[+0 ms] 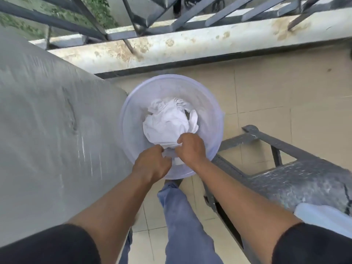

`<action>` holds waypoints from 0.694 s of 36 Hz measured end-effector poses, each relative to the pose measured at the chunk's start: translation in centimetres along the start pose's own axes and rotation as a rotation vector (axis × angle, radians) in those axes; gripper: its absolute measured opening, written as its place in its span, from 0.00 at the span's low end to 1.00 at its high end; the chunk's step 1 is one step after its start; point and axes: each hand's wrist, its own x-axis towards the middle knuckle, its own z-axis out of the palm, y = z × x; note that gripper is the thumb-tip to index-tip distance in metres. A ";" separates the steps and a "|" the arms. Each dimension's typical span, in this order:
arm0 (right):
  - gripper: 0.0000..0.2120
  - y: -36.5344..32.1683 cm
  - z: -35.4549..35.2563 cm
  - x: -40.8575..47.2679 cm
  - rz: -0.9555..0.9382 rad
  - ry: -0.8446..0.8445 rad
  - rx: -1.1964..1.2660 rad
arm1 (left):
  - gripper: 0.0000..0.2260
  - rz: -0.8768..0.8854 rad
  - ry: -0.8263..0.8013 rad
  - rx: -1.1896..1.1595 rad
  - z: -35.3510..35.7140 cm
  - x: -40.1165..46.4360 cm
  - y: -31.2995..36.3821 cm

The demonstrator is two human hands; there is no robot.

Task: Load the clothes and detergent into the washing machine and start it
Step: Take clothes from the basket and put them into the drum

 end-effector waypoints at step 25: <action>0.09 -13.9 -26.1 -32.2 -0.216 0.385 0.856 | 0.12 0.268 0.475 0.187 -12.7 -31.9 5.1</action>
